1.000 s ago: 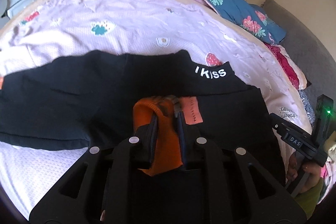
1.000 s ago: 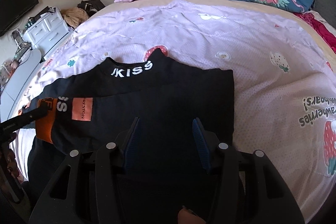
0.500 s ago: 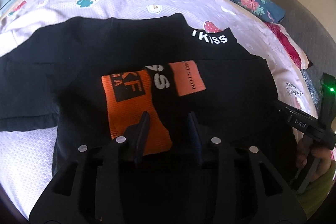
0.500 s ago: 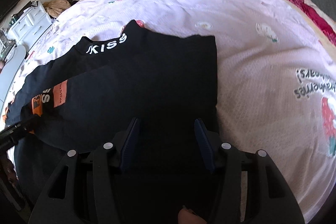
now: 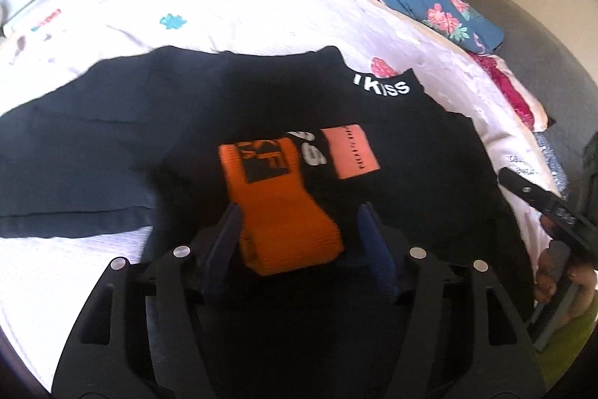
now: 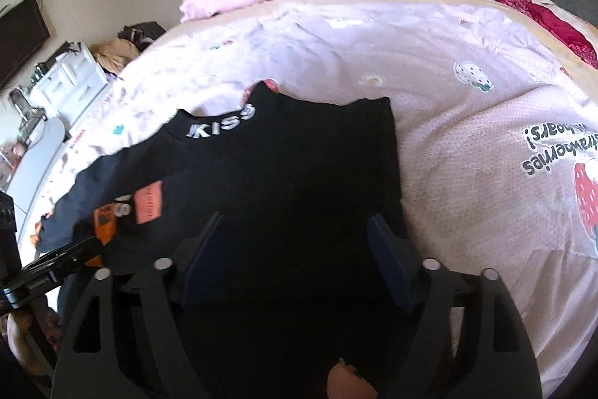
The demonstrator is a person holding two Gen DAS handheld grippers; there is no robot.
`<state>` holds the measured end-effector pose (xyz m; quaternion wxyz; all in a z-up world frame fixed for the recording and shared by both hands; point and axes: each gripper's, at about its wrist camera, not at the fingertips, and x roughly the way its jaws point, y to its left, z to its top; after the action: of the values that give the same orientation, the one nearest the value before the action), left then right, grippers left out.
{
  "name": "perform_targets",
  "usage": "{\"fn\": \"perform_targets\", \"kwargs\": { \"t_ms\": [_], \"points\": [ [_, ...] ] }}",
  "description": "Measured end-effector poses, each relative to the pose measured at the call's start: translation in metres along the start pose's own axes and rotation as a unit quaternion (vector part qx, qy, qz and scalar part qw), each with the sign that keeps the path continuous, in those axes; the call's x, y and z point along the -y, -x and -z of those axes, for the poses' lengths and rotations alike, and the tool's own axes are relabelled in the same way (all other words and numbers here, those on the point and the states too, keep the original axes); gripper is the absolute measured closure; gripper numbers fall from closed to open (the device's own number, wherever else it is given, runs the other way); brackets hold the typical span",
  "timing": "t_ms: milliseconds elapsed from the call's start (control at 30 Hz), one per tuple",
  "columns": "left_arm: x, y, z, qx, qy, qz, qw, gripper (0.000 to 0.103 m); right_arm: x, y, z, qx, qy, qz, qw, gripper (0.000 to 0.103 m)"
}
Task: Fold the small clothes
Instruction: 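Move the left gripper to the other orange-patched sleeve cuff and grasp it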
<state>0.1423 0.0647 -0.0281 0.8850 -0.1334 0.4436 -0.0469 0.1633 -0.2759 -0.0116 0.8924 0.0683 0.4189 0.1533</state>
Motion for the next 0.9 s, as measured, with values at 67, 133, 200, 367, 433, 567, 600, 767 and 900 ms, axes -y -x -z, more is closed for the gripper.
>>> {"fn": "perform_targets", "kwargs": {
  "t_ms": [67,133,200,367,433,567,600,767,900],
  "points": [
    [-0.003,0.003,0.001,-0.001,-0.002,-0.002,1.0,0.038,-0.006,0.005,0.002,0.011,0.0,-0.001,1.0,0.008],
    [-0.003,0.006,0.0,0.0,-0.004,-0.007,1.0,0.024,-0.011,0.009,0.003,0.02,0.002,-0.005,1.0,0.007],
    [-0.005,0.009,-0.001,0.002,-0.002,-0.015,0.9999,0.015,-0.019,0.012,0.003,0.024,0.006,-0.007,1.0,0.006],
    [-0.012,0.017,-0.004,0.013,0.013,-0.024,0.9995,0.009,-0.035,0.016,0.005,0.032,0.029,0.004,0.999,0.004],
    [-0.016,0.019,-0.004,0.02,0.016,-0.046,0.9986,0.009,-0.042,0.017,0.006,0.034,0.037,0.007,0.999,0.004],
    [-0.027,0.023,-0.006,0.023,0.032,-0.062,0.9973,0.009,-0.056,0.018,0.005,0.037,0.053,0.009,0.998,0.004],
    [-0.031,0.024,-0.007,0.024,0.038,-0.063,0.997,0.009,-0.06,0.018,0.005,0.038,0.058,0.009,0.998,0.004],
    [-0.044,0.033,-0.01,0.035,0.053,-0.073,0.9953,0.009,-0.083,0.015,0.004,0.037,0.081,0.01,0.996,0.004],
    [-0.062,0.043,-0.012,0.047,0.076,-0.084,0.9924,0.009,-0.101,0.012,0.003,0.035,0.091,0.004,0.995,0.004]
  ]
}}
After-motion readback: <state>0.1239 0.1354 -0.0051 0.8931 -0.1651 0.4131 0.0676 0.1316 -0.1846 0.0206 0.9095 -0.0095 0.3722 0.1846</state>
